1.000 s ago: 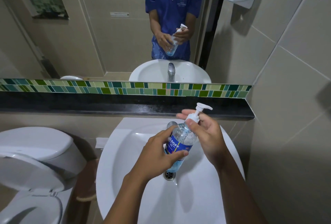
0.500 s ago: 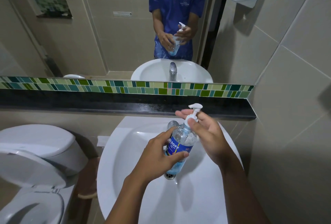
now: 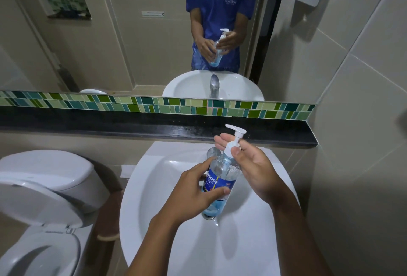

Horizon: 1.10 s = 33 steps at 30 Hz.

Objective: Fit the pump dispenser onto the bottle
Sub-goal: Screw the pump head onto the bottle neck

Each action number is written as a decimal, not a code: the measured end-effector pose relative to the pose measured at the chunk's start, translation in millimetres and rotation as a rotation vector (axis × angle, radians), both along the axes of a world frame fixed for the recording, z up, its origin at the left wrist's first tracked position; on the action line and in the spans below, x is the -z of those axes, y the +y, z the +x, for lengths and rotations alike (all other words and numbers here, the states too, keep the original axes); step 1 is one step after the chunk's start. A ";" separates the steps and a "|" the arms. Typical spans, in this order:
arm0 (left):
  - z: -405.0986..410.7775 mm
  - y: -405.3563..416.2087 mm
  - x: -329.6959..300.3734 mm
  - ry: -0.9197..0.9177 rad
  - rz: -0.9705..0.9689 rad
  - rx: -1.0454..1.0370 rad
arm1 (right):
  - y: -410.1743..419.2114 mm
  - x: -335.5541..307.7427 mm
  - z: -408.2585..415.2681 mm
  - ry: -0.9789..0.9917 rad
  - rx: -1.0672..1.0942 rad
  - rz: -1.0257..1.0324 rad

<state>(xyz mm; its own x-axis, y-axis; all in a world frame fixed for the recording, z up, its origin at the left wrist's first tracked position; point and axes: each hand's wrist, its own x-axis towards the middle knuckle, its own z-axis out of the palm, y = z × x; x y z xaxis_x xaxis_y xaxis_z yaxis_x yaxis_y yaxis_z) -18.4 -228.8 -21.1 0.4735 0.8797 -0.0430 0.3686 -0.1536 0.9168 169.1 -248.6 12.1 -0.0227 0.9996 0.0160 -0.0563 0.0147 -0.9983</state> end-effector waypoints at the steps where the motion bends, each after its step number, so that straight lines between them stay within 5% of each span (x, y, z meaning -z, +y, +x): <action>1: 0.0 -0.1 0.2 -0.007 0.008 -0.006 | 1.0 -1.0 -1.1 -0.032 0.015 0.009; 14: 5.5 2.3 8.0 -0.026 0.107 -0.166 | 12.8 -7.4 -12.7 -0.146 0.162 -0.015; 18: 13.9 16.9 4.7 -0.035 0.140 -0.248 | 21.4 -8.1 -12.6 -0.322 0.380 0.027; 33: 54.1 150.9 2.4 -0.076 0.250 -0.205 | 140.2 -34.7 0.8 -0.410 0.495 0.092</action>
<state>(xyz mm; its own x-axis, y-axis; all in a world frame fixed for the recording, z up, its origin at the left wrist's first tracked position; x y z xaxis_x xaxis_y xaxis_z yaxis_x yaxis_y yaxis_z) 35.8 -77.9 -23.5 0.2792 0.9357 0.2155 0.3467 -0.3075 0.8861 169.9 -108.4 46.9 0.4180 0.8884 0.1897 0.3648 0.0272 -0.9307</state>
